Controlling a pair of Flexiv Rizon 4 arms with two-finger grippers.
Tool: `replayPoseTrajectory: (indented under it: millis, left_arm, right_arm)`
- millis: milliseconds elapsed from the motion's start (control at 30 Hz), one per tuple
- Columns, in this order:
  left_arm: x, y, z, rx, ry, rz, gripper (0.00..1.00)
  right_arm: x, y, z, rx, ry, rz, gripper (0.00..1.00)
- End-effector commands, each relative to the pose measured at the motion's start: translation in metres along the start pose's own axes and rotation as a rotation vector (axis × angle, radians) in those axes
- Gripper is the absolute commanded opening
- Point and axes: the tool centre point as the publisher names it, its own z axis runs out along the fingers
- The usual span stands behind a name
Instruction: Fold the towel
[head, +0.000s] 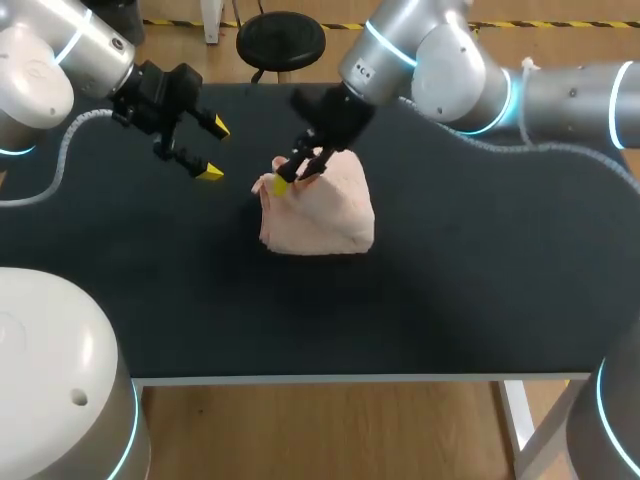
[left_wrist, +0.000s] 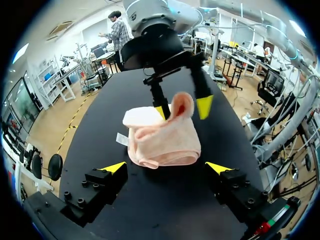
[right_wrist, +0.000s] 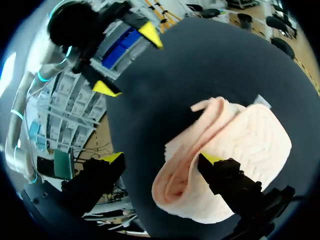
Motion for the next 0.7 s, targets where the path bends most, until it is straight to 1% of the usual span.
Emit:
replayPoseTrajectory:
  millis: [33, 100, 167, 233, 333, 400, 500, 567, 633, 667, 700]
  left_arm:
    - [0.000, 0.001, 0.001, 0.004, -0.002, 0.002, 1.00]
    - [0.000, 0.001, 0.001, 0.004, -0.002, 0.002, 1.00]
    - [0.000, 0.001, 0.001, 0.004, -0.002, 0.002, 1.00]
    - [0.000, 0.001, 0.001, 0.004, -0.002, 0.002, 1.00]
    - [0.000, 0.001, 0.001, 0.004, -0.002, 0.002, 1.00]
    - [0.000, 0.001, 0.001, 0.004, -0.002, 0.002, 1.00]
    - [0.000, 0.001, 0.001, 0.004, -0.002, 0.002, 1.00]
    - [0.000, 0.001, 0.001, 0.004, -0.002, 0.002, 1.00]
    - [0.000, 0.001, 0.001, 0.004, -0.002, 0.002, 1.00]
    - [0.000, 0.001, 0.001, 0.004, -0.002, 0.002, 1.00]
    - [0.000, 0.001, 0.001, 0.004, -0.002, 0.002, 1.00]
  right_arm:
    - [0.014, -0.009, -0.001, -0.033, 0.040, -0.081, 1.00]
    - [0.015, -0.011, -0.004, -0.040, 0.044, -0.097, 1.00]
    - [0.009, -0.015, -0.012, -0.060, 0.021, -0.076, 1.00]
    - [0.001, -0.018, -0.022, -0.080, 0.025, -0.045, 1.00]
    - [-0.008, -0.025, -0.039, -0.114, -0.039, -0.014, 1.00]
    - [-0.014, -0.032, -0.044, -0.121, -0.052, 0.009, 1.00]
    - [-0.017, -0.037, -0.039, -0.111, -0.048, 0.023, 1.00]
    - [-0.019, -0.038, -0.031, -0.103, -0.017, 0.025, 1.00]
    - [-0.022, -0.039, -0.027, -0.106, -0.008, 0.028, 1.00]
    - [-0.023, -0.038, -0.026, -0.110, 0.000, 0.029, 0.87]
    - [-0.024, -0.038, -0.027, -0.122, 0.007, 0.029, 0.34]
